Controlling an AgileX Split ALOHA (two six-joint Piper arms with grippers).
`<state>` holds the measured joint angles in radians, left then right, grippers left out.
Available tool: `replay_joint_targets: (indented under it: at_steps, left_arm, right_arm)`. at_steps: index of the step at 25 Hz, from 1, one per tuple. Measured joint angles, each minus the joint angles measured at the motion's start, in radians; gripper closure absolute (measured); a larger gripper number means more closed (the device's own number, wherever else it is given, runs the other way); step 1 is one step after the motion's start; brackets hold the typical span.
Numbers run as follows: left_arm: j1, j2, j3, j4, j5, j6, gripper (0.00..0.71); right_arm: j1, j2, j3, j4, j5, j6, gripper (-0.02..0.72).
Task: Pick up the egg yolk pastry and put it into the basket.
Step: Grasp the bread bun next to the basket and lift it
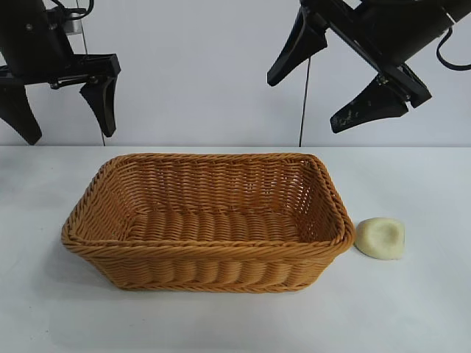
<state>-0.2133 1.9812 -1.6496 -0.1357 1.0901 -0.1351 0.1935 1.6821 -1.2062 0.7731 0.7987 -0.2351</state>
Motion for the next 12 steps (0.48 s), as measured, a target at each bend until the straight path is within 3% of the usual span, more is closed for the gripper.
replay_joint_targets:
  at_steps: [5,12]
  left_arm:
    - [0.026,0.000,-0.019,0.011,0.020,-0.004,0.018]
    - [0.143,0.000,-0.019,0.098,0.102,0.046,0.018]
  right_arm:
    - [0.000,0.000,0.000,0.000,0.000,0.000,0.026]
    - [0.000,0.000,0.000,0.000,0.004,0.000,0.026]
